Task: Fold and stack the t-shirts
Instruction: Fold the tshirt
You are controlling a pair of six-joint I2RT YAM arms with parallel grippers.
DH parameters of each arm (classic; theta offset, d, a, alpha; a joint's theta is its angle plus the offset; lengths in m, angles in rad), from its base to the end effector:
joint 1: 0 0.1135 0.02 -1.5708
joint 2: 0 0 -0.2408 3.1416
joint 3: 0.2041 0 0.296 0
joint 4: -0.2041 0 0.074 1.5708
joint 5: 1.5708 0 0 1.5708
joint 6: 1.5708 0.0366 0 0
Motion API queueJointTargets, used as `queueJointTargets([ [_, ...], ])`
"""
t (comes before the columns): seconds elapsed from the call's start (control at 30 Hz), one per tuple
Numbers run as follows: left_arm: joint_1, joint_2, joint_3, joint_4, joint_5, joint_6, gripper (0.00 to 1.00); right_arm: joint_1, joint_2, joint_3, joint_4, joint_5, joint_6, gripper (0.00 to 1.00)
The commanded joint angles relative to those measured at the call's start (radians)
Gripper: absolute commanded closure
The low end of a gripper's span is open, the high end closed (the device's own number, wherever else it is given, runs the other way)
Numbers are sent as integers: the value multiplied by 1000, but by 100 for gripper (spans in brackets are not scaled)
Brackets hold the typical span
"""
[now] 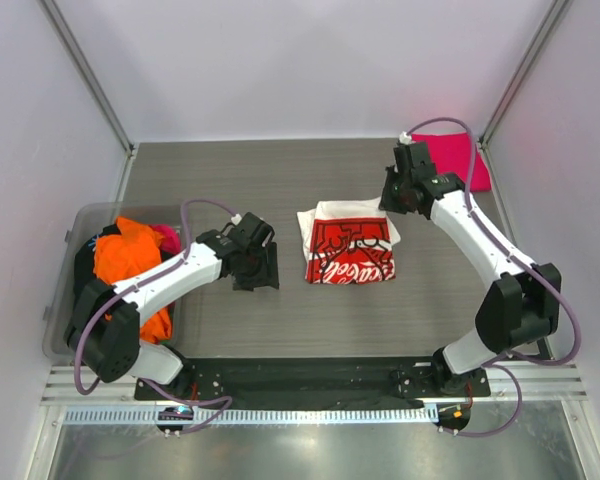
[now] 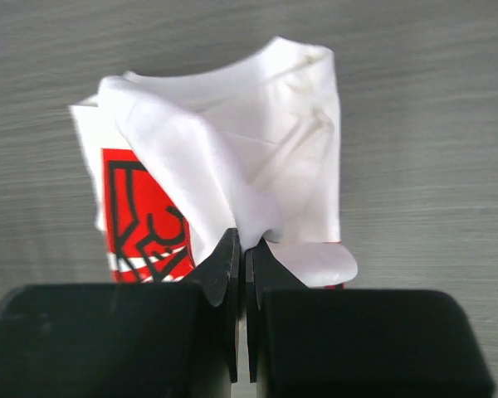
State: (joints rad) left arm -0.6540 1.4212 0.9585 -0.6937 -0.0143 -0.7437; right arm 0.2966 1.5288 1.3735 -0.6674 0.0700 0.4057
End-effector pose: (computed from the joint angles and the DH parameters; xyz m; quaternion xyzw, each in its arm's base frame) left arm 0.2502 -0.1911 0.1747 -0.0453 0.9775 -0.1270 0.1620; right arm 0.3648 0.1088 0.2875 0.0635 0.9282 0.0950 0.3541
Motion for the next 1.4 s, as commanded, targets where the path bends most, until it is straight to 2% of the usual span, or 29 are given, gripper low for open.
queueJointTargets([
  [0.0, 4, -24, -9, 22, 4, -9, 35, -52, 36, -100, 99, 55, 9, 99],
  [0.07, 4, -15, -9, 28, 7, -11, 35, -82, 111, -105, 150, -37, -7, 96],
  [0.2, 4, -5, 6, 28, 10, -9, 36, -93, 227, -1, 190, -101, -57, 95],
  [0.37, 5, -1, 103, 43, -47, 16, 35, -91, 241, 47, 183, -75, -80, 99],
  [0.47, 19, 50, 193, 127, -58, 68, 35, -91, 234, 33, 178, -96, -82, 99],
  [0.6, 68, 192, 336, 250, 10, 101, 37, -91, 223, 7, 175, -131, -76, 99],
  [0.63, 92, 273, 406, 282, 49, 102, 38, -93, 222, 1, 173, -136, -74, 99],
  [0.83, 140, 603, 688, 327, 218, 106, 42, -91, 211, -28, 169, -164, -65, 99],
  [0.9, 139, 663, 758, 345, 275, 96, 44, -91, 209, -31, 166, -174, -62, 99],
  [1.07, 140, 789, 827, 387, 316, 61, 48, -91, 202, -40, 160, -190, -59, 99],
  [1.3, 140, 849, 847, 444, 352, 24, 53, -93, 198, -48, 157, -196, -65, 99],
  [1.37, 139, 855, 844, 451, 364, 11, 61, -91, 202, -47, 155, -196, -68, 99],
])
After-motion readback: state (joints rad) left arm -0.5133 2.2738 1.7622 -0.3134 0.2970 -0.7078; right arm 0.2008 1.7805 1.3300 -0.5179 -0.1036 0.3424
